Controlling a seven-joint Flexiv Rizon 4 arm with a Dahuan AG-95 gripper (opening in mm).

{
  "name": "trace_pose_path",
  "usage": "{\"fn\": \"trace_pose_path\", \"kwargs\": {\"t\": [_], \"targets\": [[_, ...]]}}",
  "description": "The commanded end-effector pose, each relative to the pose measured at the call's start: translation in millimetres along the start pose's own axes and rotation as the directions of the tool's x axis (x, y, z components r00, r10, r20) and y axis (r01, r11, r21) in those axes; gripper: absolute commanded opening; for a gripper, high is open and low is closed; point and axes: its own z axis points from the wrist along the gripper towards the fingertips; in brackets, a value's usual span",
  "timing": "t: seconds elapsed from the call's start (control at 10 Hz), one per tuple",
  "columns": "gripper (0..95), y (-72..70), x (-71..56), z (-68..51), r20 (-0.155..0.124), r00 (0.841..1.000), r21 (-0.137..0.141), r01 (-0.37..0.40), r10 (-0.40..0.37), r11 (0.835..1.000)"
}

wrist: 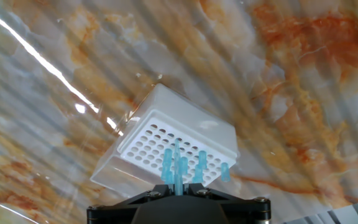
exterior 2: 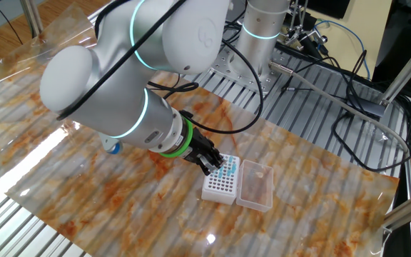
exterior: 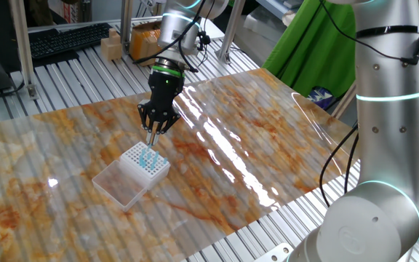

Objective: Insert a medium pipette tip into the holder for medium pipette tips

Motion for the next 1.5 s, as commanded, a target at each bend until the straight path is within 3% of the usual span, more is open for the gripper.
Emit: {"fn": "trace_pose_path", "kwargs": {"t": [0.1,1.5], "targets": [[0.0,1.5,-2.0,-1.8,0.000,1.000,0.001,0.002,-0.002,1.000],[0.0,6.8,-7.5,-5.2,0.022,1.000,0.021,-0.006,0.006,1.000]]}}
